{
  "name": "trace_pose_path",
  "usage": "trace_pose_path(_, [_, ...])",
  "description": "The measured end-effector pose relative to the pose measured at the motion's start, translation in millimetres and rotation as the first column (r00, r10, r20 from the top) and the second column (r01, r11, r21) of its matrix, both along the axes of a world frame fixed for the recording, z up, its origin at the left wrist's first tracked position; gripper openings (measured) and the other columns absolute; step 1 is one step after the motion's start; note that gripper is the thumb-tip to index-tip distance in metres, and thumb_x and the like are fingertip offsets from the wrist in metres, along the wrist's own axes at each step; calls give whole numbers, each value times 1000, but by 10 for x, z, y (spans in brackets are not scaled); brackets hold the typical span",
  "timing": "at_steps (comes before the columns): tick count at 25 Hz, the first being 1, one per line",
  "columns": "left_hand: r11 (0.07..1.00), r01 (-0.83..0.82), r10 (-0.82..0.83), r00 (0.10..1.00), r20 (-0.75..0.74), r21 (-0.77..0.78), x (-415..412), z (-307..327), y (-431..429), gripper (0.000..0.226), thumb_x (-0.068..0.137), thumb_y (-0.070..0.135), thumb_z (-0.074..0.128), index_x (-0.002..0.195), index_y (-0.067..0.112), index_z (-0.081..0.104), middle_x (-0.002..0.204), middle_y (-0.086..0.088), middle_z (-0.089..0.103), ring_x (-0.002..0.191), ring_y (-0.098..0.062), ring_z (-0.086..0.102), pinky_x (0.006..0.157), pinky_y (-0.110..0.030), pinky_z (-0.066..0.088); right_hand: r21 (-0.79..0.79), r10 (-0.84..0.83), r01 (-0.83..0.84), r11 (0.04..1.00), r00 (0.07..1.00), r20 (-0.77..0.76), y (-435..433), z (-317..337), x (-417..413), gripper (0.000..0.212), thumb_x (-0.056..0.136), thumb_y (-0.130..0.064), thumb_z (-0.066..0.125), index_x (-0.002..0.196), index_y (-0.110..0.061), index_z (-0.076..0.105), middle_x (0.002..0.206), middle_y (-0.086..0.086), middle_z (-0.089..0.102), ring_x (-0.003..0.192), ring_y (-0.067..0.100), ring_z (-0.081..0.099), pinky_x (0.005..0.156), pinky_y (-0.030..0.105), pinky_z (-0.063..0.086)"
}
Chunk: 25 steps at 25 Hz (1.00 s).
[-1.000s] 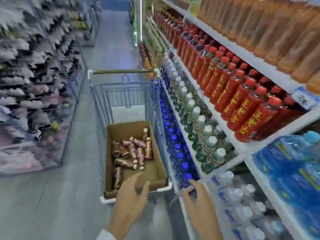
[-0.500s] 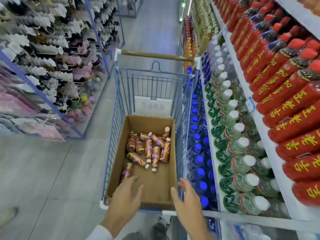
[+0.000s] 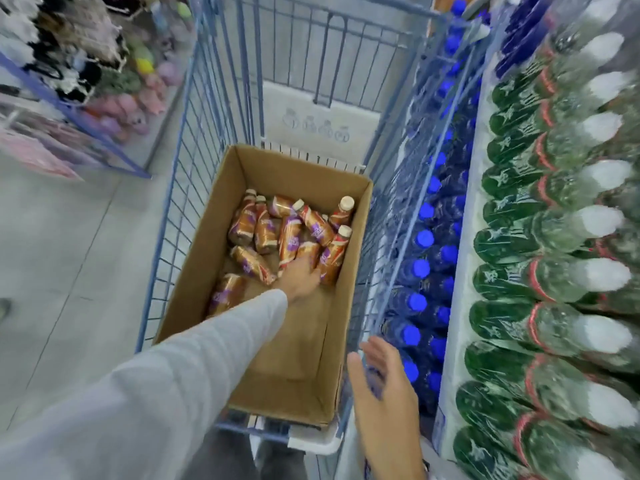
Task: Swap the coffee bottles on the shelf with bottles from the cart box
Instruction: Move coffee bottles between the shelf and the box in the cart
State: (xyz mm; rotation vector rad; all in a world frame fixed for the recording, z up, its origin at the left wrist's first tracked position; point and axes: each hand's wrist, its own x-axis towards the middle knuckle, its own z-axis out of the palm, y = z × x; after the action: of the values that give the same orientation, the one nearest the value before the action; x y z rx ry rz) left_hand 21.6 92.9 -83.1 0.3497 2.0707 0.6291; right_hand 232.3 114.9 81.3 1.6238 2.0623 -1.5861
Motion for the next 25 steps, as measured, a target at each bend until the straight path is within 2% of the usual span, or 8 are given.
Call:
trace_pose_path(3, [1000, 20, -20, 999, -34, 16, -132, -573, 278, 46, 100, 29, 55, 141, 9, 47, 140, -16, 56, 131, -36, 50, 109, -41, 36, -9, -18, 18, 1000, 999, -27, -32, -194, -47, 38, 79, -60, 69, 114, -48, 57, 111, -33, 66, 110, -12, 59, 96, 19, 47])
trace_pose_path(6, [993, 119, -119, 993, -23, 21, -110, -923, 390, 72, 95, 30, 63, 157, 16, 29, 153, -16, 42, 143, -36, 32, 116, -38, 22, 74, -9, 8, 997, 1000, 13, -144, -378, -43, 66, 63, -89, 57, 117, -51, 59, 110, -29, 69, 102, -6, 66, 88, 13, 49])
trace_pose_path(10, [989, 139, -144, 979, -146, -45, -16, -1204, 418, 78, 90, 46, 68, 152, 19, 30, 147, -16, 43, 137, -40, 35, 113, -48, 31, -122, 12, -6, 993, 999, 53, -171, -581, -116, 47, 78, -52, 75, 108, -75, 46, 105, -40, 64, 104, -10, 62, 91, 15, 50])
trace_pose_path(12, [985, 162, -169, 965, -201, -51, -7, -1241, 425, 68, 91, 47, 64, 143, 13, 37, 143, -15, 47, 131, -37, 40, 110, -46, 34, -78, 24, -20, 997, 998, 54, -142, -554, -247, 46, 68, -72, 70, 110, -68, 52, 104, -37, 66, 102, -9, 64, 86, 10, 48])
trace_pose_path(13, [993, 117, -115, 978, -176, 2, -9, -1192, 401, 67, 91, 46, 64, 143, 12, 37, 143, -14, 45, 131, -35, 40, 110, -45, 34, -45, 17, -15, 999, 999, 39, -114, -506, -311, 47, 67, -76, 68, 110, -59, 59, 104, -34, 68, 100, -7, 66, 85, 8, 48])
trace_pose_path(17, [926, -311, 310, 950, 36, 212, 7, -653, -25, 68, 85, 44, 72, 141, 22, 41, 133, -4, 46, 114, -20, 52, 93, -33, 44, -127, 38, -37, 991, 999, 0, 131, -400, -729, 23, 90, -32, 69, 111, -40, 65, 109, -25, 69, 105, -5, 63, 96, 21, 49])
trace_pose_path(21, [763, -613, 535, 778, 329, 207, -5, -42, -792, 65, 83, 41, 79, 135, 38, 41, 127, 5, 55, 110, -14, 61, 75, -25, 56, 13, 199, -201, 980, 977, 77, 575, -1002, -1497, 35, 96, -37, 61, 128, -25, 56, 128, -8, 61, 118, 10, 57, 103, 36, 46])
trace_pose_path(25, [673, -730, 667, 669, 327, 120, 17, 344, -1351, 70, 75, 37, 78, 136, 33, 45, 125, 5, 59, 108, -16, 63, 78, -26, 54, 101, 290, -333, 938, 908, 304, 886, -1952, -2254, 54, 93, -38, 61, 135, -10, 44, 136, 12, 50, 126, 33, 50, 102, 43, 44])
